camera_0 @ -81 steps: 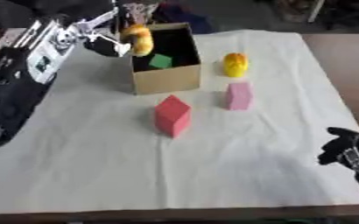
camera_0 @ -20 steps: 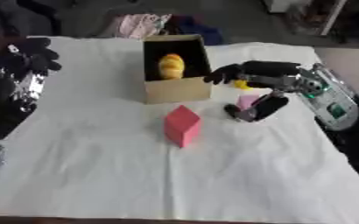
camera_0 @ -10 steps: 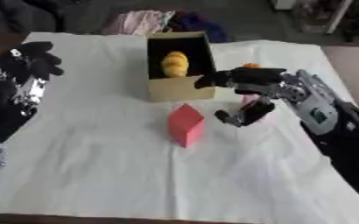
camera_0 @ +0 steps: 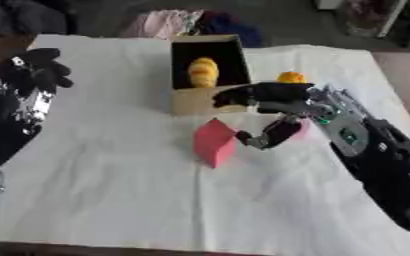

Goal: Pick up objects on the table and place them in the box.

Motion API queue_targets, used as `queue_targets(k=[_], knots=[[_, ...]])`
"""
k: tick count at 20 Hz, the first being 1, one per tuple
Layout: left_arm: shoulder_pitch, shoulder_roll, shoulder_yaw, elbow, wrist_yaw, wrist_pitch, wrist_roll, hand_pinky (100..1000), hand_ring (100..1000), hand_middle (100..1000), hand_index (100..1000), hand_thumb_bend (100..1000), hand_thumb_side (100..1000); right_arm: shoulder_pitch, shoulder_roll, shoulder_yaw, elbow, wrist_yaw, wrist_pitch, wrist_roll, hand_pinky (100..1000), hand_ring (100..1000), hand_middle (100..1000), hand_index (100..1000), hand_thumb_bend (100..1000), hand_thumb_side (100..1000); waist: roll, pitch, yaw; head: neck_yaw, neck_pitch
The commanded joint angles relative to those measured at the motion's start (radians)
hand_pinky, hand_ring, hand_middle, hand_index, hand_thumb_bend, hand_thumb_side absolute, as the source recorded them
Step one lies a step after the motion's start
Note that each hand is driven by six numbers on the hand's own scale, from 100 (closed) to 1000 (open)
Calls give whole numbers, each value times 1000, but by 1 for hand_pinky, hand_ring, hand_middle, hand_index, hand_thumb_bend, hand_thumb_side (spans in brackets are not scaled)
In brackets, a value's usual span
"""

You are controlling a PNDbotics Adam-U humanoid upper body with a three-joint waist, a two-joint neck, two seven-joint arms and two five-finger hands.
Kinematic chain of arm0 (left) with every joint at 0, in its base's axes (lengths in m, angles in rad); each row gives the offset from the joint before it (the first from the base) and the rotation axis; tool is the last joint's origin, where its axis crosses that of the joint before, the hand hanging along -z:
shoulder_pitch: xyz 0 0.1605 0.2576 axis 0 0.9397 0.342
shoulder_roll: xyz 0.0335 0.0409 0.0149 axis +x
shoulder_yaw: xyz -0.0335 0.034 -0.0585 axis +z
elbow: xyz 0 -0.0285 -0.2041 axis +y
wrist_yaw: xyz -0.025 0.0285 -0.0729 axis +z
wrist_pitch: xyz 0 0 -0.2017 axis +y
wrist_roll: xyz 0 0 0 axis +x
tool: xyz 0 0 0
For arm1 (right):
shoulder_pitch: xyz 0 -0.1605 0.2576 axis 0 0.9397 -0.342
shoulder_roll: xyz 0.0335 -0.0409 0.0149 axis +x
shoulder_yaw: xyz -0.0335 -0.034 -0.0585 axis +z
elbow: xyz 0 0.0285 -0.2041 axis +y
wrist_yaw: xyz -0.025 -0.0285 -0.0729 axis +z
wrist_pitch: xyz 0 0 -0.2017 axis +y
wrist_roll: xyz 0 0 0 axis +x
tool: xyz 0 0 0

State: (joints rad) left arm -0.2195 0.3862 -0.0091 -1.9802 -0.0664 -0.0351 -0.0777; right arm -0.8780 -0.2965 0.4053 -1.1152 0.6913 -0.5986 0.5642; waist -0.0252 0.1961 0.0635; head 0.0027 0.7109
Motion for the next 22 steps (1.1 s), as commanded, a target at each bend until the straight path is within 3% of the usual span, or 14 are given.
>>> queue_targets(k=[1,19,22], knots=[[-15,7,0,-20,4,-2,-6,834,626,621,825,100,625,-22,1,-1,5,24,-69,65,1000,1000,1000,1000,100,421,5,0,4,-4,-6],[-16,-3,1,-20,15,-2,-11,838,620,606,823,100,631,-11,39,6,75,90,-95,111,992,1000,995,1000,100,617,-1,4,22,-6,-1],[-16,-3,1,-20,16,-2,-12,838,619,604,821,100,631,-10,44,8,82,99,-100,126,981,1000,985,1000,100,604,-3,5,24,-6,1]])
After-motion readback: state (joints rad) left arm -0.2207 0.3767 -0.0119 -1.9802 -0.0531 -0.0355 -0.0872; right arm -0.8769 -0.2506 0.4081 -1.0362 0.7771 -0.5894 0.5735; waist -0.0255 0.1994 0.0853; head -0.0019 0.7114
